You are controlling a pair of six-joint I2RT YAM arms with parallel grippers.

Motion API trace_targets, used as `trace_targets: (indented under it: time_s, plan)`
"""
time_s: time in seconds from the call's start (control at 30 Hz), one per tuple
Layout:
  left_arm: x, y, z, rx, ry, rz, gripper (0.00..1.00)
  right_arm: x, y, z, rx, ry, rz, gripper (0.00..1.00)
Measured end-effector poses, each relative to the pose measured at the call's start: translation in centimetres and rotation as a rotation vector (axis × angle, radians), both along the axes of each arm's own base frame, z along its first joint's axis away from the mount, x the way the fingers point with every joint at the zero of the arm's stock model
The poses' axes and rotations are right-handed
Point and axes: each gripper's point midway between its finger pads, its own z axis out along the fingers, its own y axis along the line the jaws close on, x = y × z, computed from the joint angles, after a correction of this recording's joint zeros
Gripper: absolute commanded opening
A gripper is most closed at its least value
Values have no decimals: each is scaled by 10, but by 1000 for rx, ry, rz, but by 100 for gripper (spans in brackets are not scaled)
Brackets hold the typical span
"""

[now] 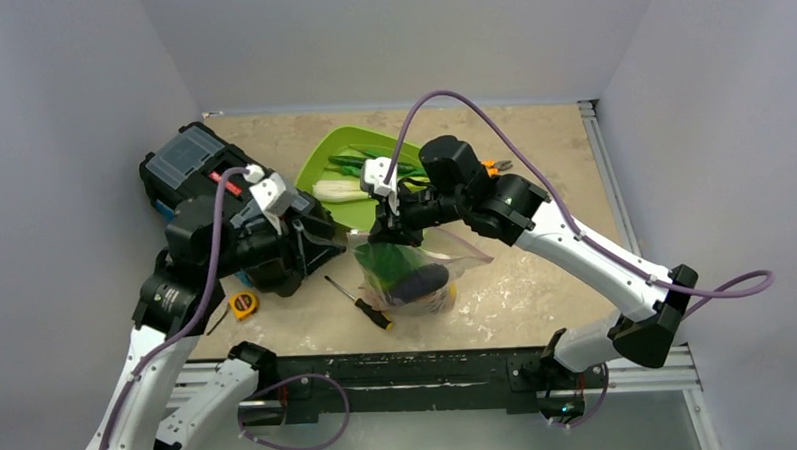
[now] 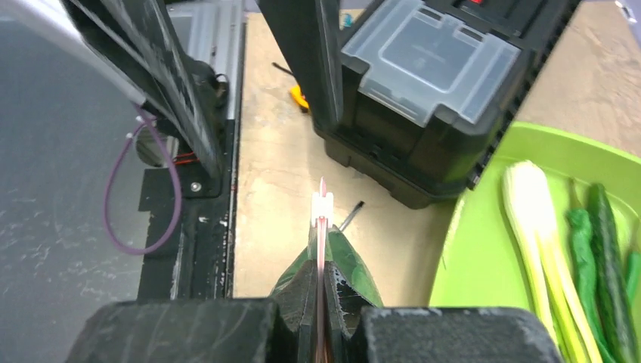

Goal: Place the food in the zip-top bag and seal the zipper

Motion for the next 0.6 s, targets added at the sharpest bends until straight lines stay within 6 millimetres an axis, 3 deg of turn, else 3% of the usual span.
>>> trace_targets:
  time_s: [0.13,0.17,0.27,0.37,0.5,0.6]
  plan:
    - [15,22,30,-29,110,252,38,8,-5,6,5,11,-92,0]
    - [18,23,37,-46,153,290,34,9,-6,7,7,17,-108,0]
    - [26,16,49,-128,363,363,34,13,-6,9,16,38,-149,0]
    - [29,8,33,-194,627,439,38,17,-6,9,24,61,-195,0]
    - [21,7,-10,-315,1057,628,42,23,-4,10,26,54,-267,0]
    - [9,11,-18,-461,1253,729,51,24,0,10,20,26,-311,0]
